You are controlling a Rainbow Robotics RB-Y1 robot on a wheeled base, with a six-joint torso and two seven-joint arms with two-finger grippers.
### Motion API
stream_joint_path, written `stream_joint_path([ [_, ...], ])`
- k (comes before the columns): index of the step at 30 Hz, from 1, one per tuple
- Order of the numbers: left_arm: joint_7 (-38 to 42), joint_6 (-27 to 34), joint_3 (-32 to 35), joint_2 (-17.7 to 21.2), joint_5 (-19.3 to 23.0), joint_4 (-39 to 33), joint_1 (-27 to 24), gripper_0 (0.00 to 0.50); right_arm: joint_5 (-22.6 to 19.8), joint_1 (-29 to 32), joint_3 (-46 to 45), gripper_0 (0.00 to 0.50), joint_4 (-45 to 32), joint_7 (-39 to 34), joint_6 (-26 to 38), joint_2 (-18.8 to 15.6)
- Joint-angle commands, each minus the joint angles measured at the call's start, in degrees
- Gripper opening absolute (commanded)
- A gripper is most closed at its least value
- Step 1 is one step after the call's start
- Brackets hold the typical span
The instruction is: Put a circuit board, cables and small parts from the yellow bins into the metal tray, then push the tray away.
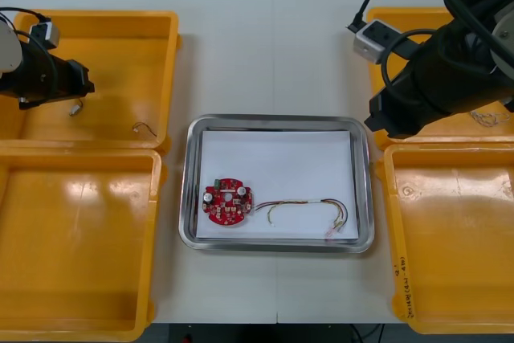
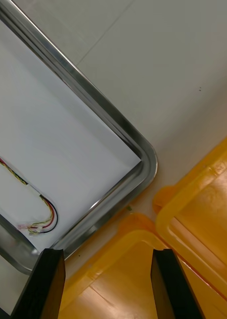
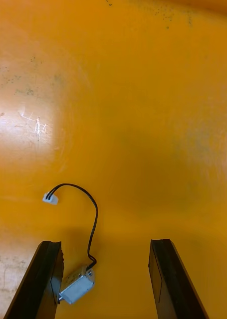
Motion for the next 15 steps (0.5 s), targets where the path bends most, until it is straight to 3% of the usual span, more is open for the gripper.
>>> stream_joint_path([
  [1,-6.9,4.7,1.7,1.4,-0.8,-0.7,-4.4,0.500,-0.8,-2.3,-2.1,0.500,-1.6,-4.1,0.2,-6.7],
  [10,-6.4,14.9,1.7,4.8,0.2,-3.1,-5.1,0.500,-5.0,-2.3,-7.6,0.500,4.9,-3.1,0.2,-11.9],
  [15,-5.8,20.1,1.8,5.8,0.0,-4.4,-5.1,0.500,-5.1,-2.3,-9.2,0.500,8.4,-1.9,0.2,-14.4],
])
